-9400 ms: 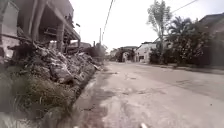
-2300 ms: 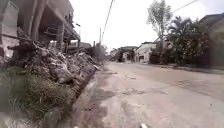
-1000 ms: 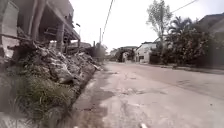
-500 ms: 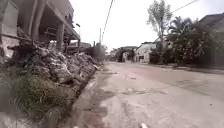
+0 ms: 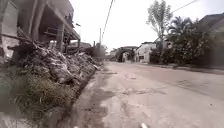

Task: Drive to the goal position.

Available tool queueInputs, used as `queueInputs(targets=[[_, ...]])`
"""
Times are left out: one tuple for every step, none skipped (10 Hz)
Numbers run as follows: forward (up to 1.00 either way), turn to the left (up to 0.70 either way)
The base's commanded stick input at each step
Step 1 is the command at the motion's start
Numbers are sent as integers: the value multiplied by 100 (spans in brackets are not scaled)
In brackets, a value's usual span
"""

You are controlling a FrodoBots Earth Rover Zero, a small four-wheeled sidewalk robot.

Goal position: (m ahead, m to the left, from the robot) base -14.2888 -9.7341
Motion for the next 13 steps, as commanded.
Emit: queueInputs(targets=[[5,0],[5,0],[4,0],[4,0],[4,0],[5,0],[5,0],[4,0],[4,0],[5,0],[4,0],[5,0],[5,0]])
